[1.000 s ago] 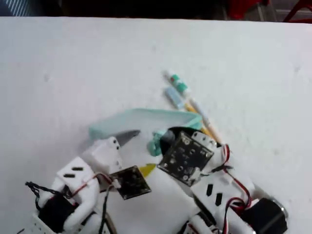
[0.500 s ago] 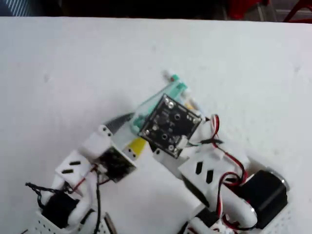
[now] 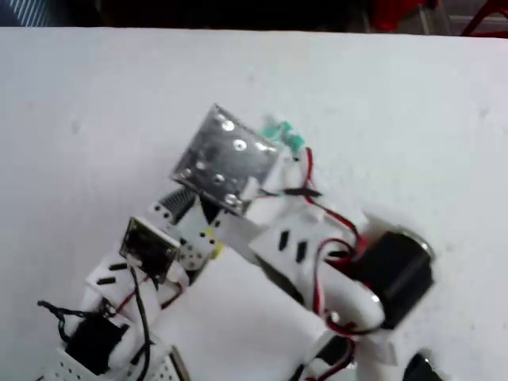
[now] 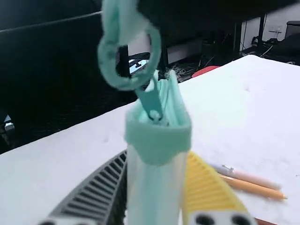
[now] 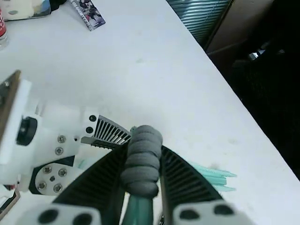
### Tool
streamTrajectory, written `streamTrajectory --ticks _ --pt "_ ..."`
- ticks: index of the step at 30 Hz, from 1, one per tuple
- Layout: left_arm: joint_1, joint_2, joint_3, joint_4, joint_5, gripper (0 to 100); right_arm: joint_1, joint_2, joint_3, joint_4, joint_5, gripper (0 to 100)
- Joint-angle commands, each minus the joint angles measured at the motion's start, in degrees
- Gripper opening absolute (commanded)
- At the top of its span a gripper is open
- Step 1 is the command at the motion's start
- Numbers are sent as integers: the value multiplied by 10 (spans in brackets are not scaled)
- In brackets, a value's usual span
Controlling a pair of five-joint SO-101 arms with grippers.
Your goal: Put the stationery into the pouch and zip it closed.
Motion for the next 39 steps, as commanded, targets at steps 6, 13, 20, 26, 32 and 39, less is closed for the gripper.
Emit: streamTrajectory --ticks 6,13,20,26,32,39 --pt "-105 1 9 17 30 164 -34 26 -27 7 -5 16" --pt "-119 0 -60 149 28 324 23 44 3 -26 -2 16" --pt "-120 0 -67 151 -12 275 35 70 7 -41 -3 16" --pt "-120 0 -69 151 -13 118 36 66 18 -29 -4 16" --pt "-120 0 -65 138 -15 46 36 66 51 -32 -2 16" --pt "-118 0 -66 138 -15 21 95 66 71 -29 -3 19"
